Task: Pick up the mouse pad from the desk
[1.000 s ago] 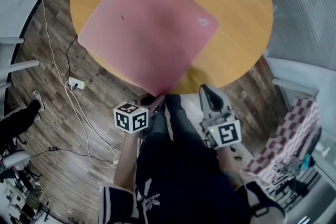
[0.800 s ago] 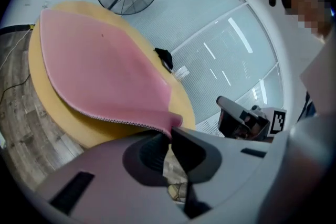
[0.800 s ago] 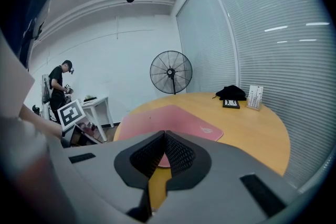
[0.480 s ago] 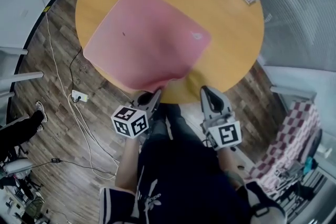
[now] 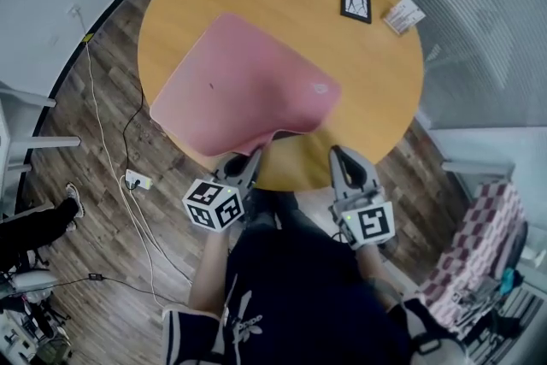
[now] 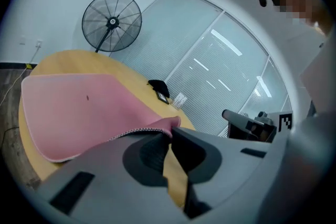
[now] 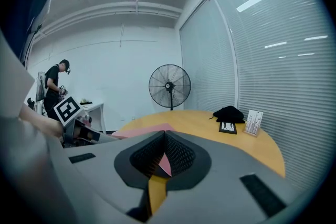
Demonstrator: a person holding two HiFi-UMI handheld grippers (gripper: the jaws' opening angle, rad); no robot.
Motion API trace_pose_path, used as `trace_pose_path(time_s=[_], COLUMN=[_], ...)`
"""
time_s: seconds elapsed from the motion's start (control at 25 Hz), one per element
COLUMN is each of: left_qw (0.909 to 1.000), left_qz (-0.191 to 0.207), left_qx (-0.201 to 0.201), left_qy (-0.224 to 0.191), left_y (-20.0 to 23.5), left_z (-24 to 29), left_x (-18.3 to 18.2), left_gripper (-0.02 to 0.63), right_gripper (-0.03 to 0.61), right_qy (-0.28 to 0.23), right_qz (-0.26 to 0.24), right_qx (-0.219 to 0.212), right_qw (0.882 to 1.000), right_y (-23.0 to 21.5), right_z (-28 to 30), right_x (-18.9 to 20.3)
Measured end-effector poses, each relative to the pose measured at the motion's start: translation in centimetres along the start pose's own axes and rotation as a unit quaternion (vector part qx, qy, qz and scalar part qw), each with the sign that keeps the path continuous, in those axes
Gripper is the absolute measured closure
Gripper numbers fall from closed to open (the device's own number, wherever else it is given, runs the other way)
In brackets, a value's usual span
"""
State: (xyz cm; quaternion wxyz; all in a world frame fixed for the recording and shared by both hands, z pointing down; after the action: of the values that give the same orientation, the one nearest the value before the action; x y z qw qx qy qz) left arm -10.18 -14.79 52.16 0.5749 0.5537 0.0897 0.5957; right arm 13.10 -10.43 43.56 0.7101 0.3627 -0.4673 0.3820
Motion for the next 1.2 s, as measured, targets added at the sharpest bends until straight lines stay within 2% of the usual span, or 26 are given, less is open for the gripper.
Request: trace_pose_path(time_s=[0.24, 0.48, 0.6, 0.68, 0.92, 1.2], left_qw=[0.9979, 0.9911, 0.9884, 0.9862, 0.975, 0.957], left_qz=[0.047, 0.108, 0.121, 0.13, 0.176, 0.225], left_qx=[0.007, 0.012, 0.014, 0.016, 0.017, 0.006], left_qy=[-0.044, -0.076, -0.091, -0.102, -0.134, -0.183], left_y=[-0.9, -2.1, -2.4, -2.5, -3.9, -6.2], left_z=[0.6, 1.3, 1.5, 1.6, 1.9, 1.6], left_x=[-4.8, -11.0, -13.4, -15.2, -21.2, -27.7], left_gripper=[0.595, 0.595, 0.595, 0.595, 0.595, 0.595], right_gripper=[0.575, 0.575, 0.575, 0.575, 0.575, 0.575], right_qy=[-0.026, -0.06, -0.067, -0.079, -0.109, -0.126], right_qz=[-0.007, -0.018, -0.041, -0.035, -0.025, -0.031], right_qx=[0.015, 0.031, 0.033, 0.039, 0.052, 0.063], right_qw=[1.0, 0.998, 0.996, 0.996, 0.992, 0.99], right_y=[-1.1, -2.6, -3.3, -3.5, -4.2, -5.2], right_z=[0.6, 1.0, 1.0, 1.0, 1.4, 1.6], right_x=[-1.8, -4.0, -4.4, -5.0, -6.2, -7.5])
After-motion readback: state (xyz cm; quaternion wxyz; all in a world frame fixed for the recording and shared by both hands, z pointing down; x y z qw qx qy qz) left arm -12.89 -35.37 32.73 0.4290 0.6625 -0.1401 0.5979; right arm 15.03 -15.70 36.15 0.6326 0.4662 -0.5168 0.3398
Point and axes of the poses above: the fingertips, and each gripper's own axes: z forward along the fingers, y to its left, x out of its underside, the point moved 8 cm from there along -z, backward along the fingers, and after that the axes turned 12 degrees about -z, right-handed, at the moved point
